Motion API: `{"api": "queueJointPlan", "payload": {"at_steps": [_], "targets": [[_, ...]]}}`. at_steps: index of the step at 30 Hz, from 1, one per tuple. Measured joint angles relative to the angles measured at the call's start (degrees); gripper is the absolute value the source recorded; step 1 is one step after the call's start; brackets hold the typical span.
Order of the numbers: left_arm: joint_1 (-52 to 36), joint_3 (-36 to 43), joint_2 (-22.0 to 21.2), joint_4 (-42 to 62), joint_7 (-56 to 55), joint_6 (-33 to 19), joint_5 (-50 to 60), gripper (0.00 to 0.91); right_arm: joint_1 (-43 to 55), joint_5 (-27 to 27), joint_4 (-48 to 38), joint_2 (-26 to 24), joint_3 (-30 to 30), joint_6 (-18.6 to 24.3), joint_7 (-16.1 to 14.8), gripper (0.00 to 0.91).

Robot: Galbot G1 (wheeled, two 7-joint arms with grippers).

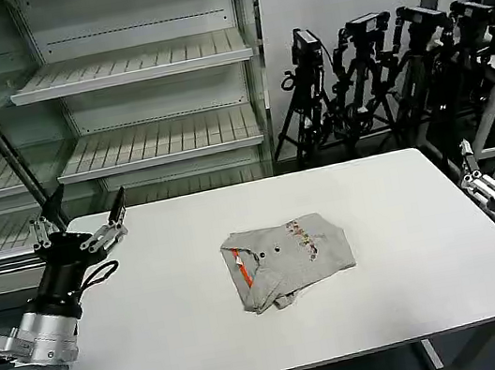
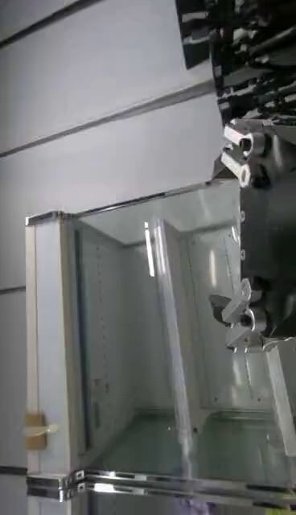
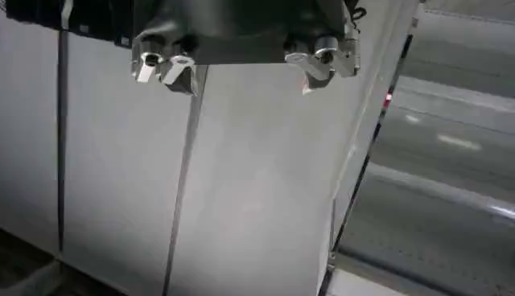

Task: Fold and organize the clothes.

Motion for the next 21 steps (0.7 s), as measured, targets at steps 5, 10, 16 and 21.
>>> {"api": "queueJointPlan", "payload": {"at_steps": [5,10,16,21], "targets": [[-0.3,-0.6,-1.3,0.0,2.0,0.9,0.6,0.907,-0.2,-0.2,0.3,0.3,-0.2,0.1,0.0,0.907],[-0.8,-1.2,-2.7,0.1,4.6,2.2,1.5,0.907,-0.3,-0.5,0.3,0.8,0.1,0.2,-0.1,0.907],[-0.8,-1.2,-4.4,0.0,7.1,2.9,2.5,0.907,-0.8,-1.2,0.6,1.7,0.9,0.6,-1.1,0.907],[-1.4,-1.0,-5.1,0.1,8.3,3.1,3.0,0.907,-1.0,-1.8,1.1,2.5,1.1,0.6,-2.1,0.907]]}}
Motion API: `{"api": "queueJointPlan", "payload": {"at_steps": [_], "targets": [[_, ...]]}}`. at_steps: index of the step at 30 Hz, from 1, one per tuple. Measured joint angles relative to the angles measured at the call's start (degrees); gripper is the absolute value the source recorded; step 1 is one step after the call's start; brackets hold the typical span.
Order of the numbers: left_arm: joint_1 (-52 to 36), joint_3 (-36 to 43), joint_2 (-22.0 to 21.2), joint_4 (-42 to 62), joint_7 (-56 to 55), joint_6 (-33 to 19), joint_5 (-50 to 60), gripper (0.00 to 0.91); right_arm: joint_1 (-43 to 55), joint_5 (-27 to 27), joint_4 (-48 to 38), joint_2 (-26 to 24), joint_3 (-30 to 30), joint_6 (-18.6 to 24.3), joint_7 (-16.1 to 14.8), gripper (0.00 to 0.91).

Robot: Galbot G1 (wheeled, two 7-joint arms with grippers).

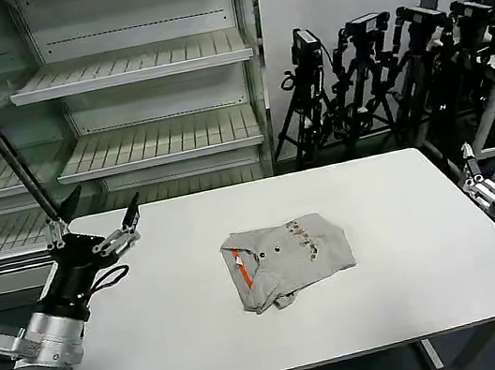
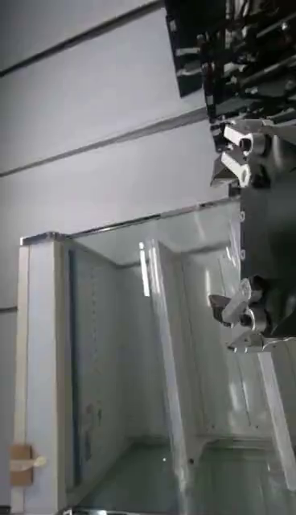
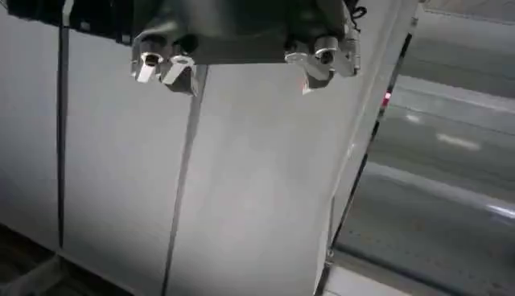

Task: Fold and organize the clothes.

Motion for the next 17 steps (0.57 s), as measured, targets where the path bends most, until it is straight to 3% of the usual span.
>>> {"api": "queueJointPlan", "payload": {"at_steps": [17], "targets": [[-0.5,0.5,-2.8,0.3,2.1,0.2,1.4,0.907,-1.1,-1.2,1.5,1.8,0.6,0.5,-1.3,0.907]]}}
